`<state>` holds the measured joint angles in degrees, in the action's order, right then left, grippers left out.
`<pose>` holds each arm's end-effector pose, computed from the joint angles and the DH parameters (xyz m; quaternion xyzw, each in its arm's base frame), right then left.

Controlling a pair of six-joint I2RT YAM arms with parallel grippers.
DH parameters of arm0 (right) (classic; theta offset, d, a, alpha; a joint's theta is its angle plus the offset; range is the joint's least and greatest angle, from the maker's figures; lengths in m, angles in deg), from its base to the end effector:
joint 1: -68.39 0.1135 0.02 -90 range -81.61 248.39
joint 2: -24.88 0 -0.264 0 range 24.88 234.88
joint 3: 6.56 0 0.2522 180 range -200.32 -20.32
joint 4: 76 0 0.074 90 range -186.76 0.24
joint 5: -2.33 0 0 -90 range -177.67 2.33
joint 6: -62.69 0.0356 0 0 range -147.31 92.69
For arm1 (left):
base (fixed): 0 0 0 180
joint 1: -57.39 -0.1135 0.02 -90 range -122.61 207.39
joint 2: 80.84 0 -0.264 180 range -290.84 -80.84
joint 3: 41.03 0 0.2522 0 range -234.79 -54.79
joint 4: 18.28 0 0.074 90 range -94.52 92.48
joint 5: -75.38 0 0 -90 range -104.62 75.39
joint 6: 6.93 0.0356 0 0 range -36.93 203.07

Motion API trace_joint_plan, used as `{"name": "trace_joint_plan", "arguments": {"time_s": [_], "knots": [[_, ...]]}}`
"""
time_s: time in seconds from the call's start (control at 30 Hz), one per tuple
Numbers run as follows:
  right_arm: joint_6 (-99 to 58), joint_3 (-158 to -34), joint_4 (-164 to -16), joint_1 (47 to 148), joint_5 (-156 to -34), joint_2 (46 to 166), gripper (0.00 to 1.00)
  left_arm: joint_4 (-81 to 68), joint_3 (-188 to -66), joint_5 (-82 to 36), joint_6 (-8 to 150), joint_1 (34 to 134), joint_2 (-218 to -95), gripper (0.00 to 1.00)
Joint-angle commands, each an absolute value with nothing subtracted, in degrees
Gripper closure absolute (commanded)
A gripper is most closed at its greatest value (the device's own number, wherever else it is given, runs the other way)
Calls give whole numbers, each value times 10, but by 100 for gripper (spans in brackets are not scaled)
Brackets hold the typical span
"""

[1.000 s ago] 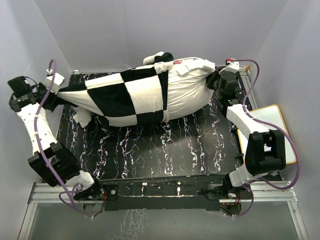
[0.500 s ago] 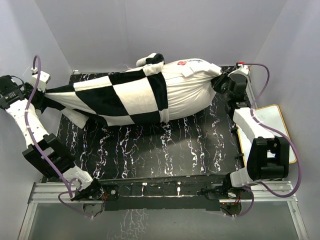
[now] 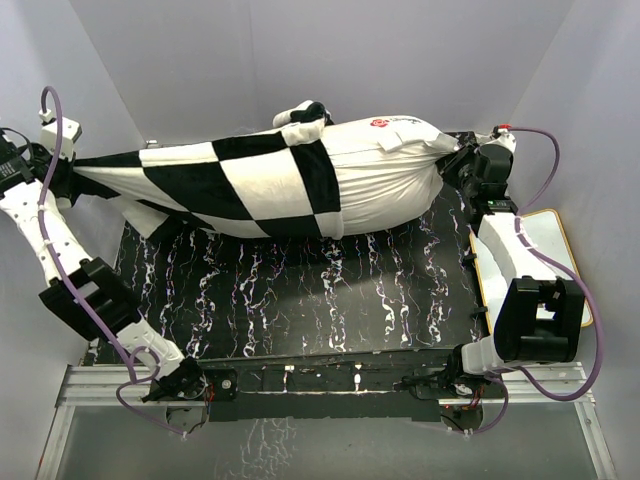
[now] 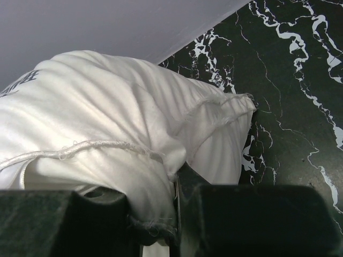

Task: Remove the pillowcase from the pillow
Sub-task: Remove the pillow from the pillowcase.

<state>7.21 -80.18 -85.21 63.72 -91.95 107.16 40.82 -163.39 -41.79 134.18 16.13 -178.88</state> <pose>0.3372 -0.0249 0.3035 0.2502 0.7684 0.1807 0.5607 0.2915 0.2341 0.4185 0.1824 0.8488 0.1810 0.4621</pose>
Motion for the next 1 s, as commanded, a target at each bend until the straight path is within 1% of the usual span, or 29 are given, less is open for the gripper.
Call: {"name": "trace_joint_plan", "arguments": {"time_s": [0.0,0.07,0.13,0.2,0.27,0.37,0.5,0.6,0.7,0.83,0.97], "knots": [[94,-867,-847,516,-637,1068,92,276,-1706,-242,1321,87,-1808,100],[96,-875,-852,516,-641,1069,92,313,-1767,-273,1295,88,-1827,100],[99,-873,-854,517,-646,1067,92,388,-1844,-323,1265,95,-1848,100],[92,-870,-856,521,-642,1055,92,455,-1899,-345,1249,125,-1852,100],[88,-871,-865,528,-633,1042,92,510,-1899,-355,1249,176,-1837,100],[74,-871,-880,538,-626,1018,92,558,-1879,-345,1220,285,-1803,100],[70,-848,-884,548,-634,991,92,614,-1865,-353,1168,373,-1785,100],[79,-807,-888,557,-658,968,92,658,-1845,-380,1149,388,-1782,100],[71,-762,-889,596,-651,924,92,698,-1848,-401,1145,388,-1785,100],[36,-722,-877,687,-583,842,92,727,-1918,-443,1131,388,-1783,100],[4,-749,-899,758,-542,785,92,742,-1972,-467,1107,388,-1769,100]]}}
